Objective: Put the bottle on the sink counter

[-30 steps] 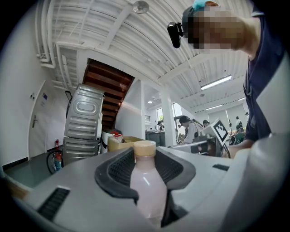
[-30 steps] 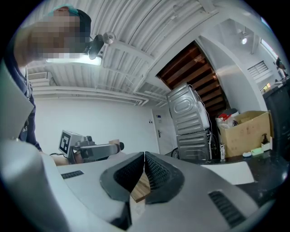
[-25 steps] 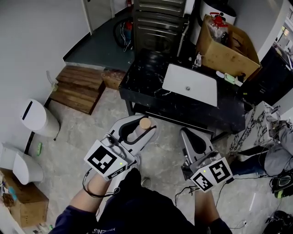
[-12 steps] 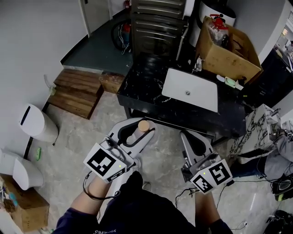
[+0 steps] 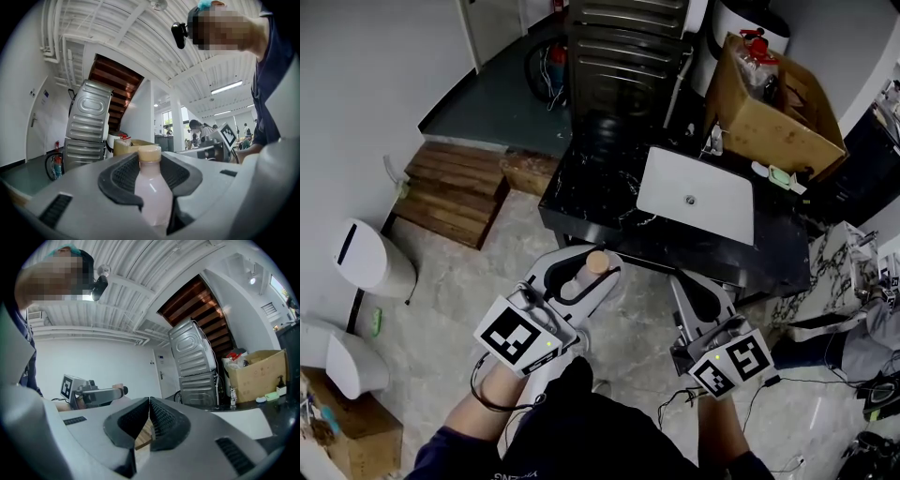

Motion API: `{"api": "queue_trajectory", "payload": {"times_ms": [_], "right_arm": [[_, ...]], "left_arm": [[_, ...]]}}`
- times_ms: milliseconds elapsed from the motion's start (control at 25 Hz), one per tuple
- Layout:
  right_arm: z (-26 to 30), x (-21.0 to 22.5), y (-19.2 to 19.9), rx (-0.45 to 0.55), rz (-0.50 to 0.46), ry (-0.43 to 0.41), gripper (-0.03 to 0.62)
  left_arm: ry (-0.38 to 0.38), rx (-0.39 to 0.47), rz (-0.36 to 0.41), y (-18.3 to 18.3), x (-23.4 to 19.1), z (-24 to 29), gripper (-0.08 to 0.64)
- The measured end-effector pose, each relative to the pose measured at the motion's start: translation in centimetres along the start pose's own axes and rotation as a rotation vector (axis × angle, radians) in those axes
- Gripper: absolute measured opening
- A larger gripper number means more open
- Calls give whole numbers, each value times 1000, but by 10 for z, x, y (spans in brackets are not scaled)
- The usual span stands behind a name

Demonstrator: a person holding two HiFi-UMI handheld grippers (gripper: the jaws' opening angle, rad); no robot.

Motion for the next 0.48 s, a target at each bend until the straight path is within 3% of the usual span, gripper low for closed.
{"api": "queue_trajectory", "payload": {"times_ms": [480], "right_arm": [[72, 37, 4, -27, 22, 33, 26]], "left_arm": [[16, -14, -27, 9, -80, 32, 140]]}}
Point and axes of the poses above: the fingertips, and each gripper's own axes: z forward along the fingers, x to its right, y out of its underside, the point moved 5 cm from there along -z, backward along the fingers, and after that the axes turned 2 degrees about x, right-handed, at the moved point
